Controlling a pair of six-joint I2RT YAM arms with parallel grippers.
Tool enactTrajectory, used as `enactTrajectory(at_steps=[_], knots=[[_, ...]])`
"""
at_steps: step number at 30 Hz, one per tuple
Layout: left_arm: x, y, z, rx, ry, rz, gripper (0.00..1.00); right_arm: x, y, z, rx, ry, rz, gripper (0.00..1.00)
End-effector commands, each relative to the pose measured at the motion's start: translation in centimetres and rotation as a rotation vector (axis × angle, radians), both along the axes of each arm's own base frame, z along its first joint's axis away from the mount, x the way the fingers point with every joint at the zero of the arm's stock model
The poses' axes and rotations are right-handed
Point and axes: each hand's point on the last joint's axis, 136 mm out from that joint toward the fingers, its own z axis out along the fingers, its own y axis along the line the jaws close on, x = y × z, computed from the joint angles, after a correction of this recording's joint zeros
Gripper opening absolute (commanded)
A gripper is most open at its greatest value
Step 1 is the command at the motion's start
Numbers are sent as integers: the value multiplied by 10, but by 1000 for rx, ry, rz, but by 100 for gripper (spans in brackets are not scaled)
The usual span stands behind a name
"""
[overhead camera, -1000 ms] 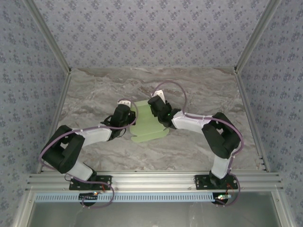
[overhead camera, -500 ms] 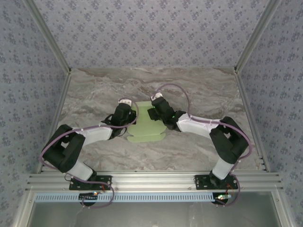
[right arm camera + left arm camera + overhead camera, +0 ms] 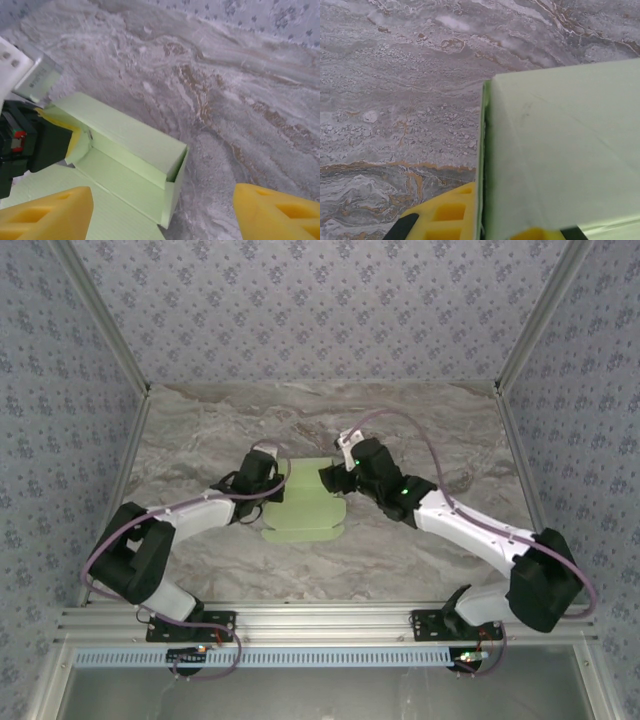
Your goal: Fold the paper box
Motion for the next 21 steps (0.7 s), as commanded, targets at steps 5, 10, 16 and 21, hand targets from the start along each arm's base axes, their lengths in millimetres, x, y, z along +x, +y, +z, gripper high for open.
enactTrajectory(at_steps=[5, 10, 16, 21], knots=[[-28, -4, 23, 58, 165, -151, 6, 29, -29, 0, 165, 147, -1, 76], [-44, 6, 29, 89, 287, -234, 7, 43, -30, -14, 204, 237, -15, 75], [-63, 14, 17, 120, 429, -321, 8, 46, -30, -36, 192, 289, -30, 74], [-69, 11, 1, 151, 564, -381, 11, 45, -17, -61, 189, 354, -7, 72]])
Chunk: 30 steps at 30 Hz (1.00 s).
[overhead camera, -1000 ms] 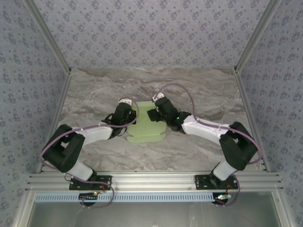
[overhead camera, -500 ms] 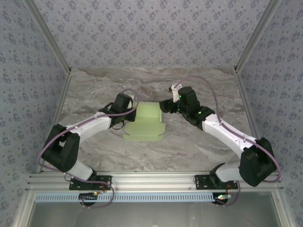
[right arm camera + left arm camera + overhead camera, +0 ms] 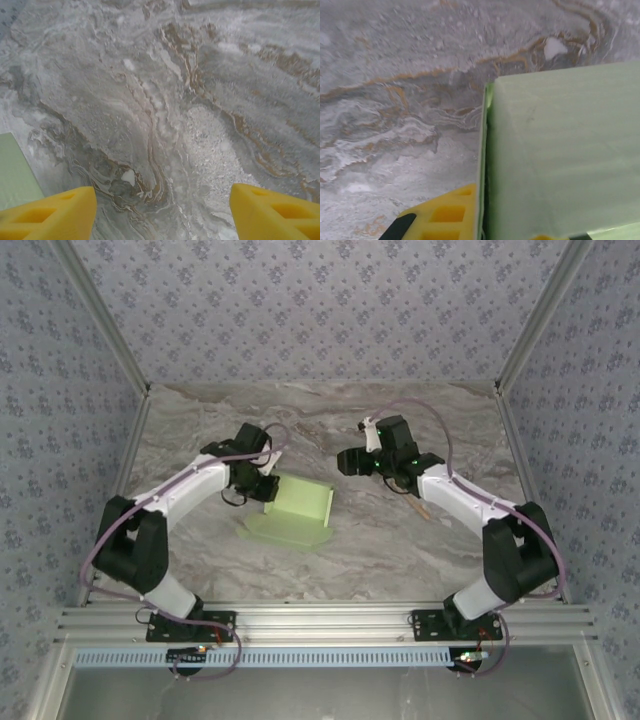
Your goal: Fold the paper box
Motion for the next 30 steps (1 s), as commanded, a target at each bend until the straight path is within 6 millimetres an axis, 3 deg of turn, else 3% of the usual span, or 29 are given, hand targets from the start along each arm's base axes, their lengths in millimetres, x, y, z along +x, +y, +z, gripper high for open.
enactTrajectory(at_steps=[1, 10, 17, 24, 30], knots=[[-19, 0, -12, 32, 146, -85, 11, -1, 13, -7, 22, 45, 26, 72], [-19, 10, -38, 163, 296, -152, 13, -6, 10, -33, -22, 100, 22, 72], [-5, 6, -47, 209, 350, -177, 20, -7, 9, -45, -48, 121, 18, 71], [11, -6, -42, 182, 339, -187, 34, -8, 4, -49, -80, 122, 7, 71], [19, -15, -28, 139, 300, -200, 44, -11, -2, -53, -100, 126, 0, 71]])
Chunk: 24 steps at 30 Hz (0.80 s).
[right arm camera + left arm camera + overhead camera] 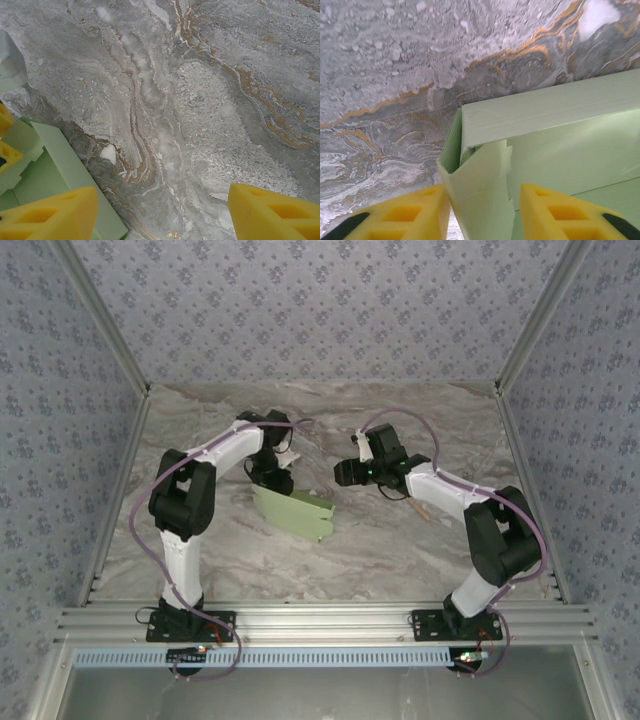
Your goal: Fold the paper box
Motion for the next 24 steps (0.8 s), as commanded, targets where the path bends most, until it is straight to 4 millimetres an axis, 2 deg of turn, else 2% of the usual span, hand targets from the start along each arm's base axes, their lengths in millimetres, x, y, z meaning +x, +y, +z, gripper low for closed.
enactTrajectory(at_steps=[1, 8, 11, 16, 18, 20, 22, 24], knots=[[-3, -3, 13, -28, 15, -14, 46, -6, -5, -5, -32, 12, -4, 71], [4, -16, 44, -132, -67, -22, 52, -10, 0, -9, -27, 31, 20, 71], [8, -23, 64, -192, -131, -23, 53, -16, 3, -20, -55, 55, 33, 69], [20, -23, 104, -288, -295, 35, 55, -20, -4, -42, -203, 88, 24, 63], [29, -18, 121, -333, -380, 100, 55, -26, -3, -52, -258, 112, 44, 60], [33, -2, 135, -367, -460, 204, 56, -34, 1, -60, -288, 130, 69, 58], [36, 20, 156, -418, -567, 348, 56, -45, 7, -65, -291, 150, 103, 55], [32, 49, 162, -422, -649, 498, 56, -56, 16, -65, -263, 162, 138, 53]])
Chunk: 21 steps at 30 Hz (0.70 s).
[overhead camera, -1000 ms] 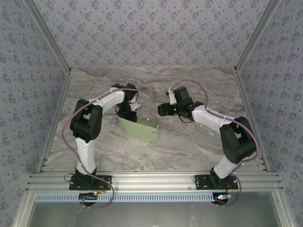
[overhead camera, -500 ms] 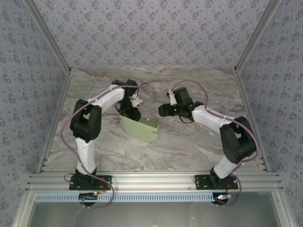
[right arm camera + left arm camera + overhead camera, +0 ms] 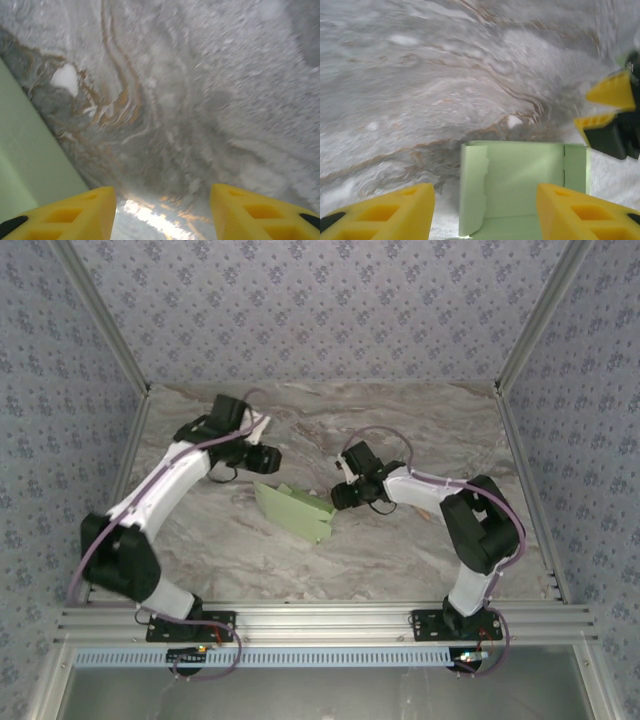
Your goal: Fold the paper box
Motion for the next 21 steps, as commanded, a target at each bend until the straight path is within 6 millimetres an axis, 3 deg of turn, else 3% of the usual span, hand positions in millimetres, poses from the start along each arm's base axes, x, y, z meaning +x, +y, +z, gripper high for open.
enactTrajectory(at_steps=[1, 6, 9, 14, 18, 21], knots=[[7, 43, 20, -102, -129, 303, 56, -19, 8, 0, -2, 32, 50, 52], [-33, 117, -2, -112, -177, 610, 60, -47, 27, 2, 60, 55, 101, 50], [-55, 136, -23, -137, -171, 702, 62, -69, 46, 0, 110, 81, 160, 50], [-75, 129, -67, -166, -69, 696, 62, -90, 63, 11, 160, 53, 224, 50], [-74, 107, -91, -245, 22, 634, 58, -73, 49, 24, 177, -16, 174, 50], [-71, 98, -99, -261, 46, 601, 57, -55, 42, 32, 208, -45, 144, 50]])
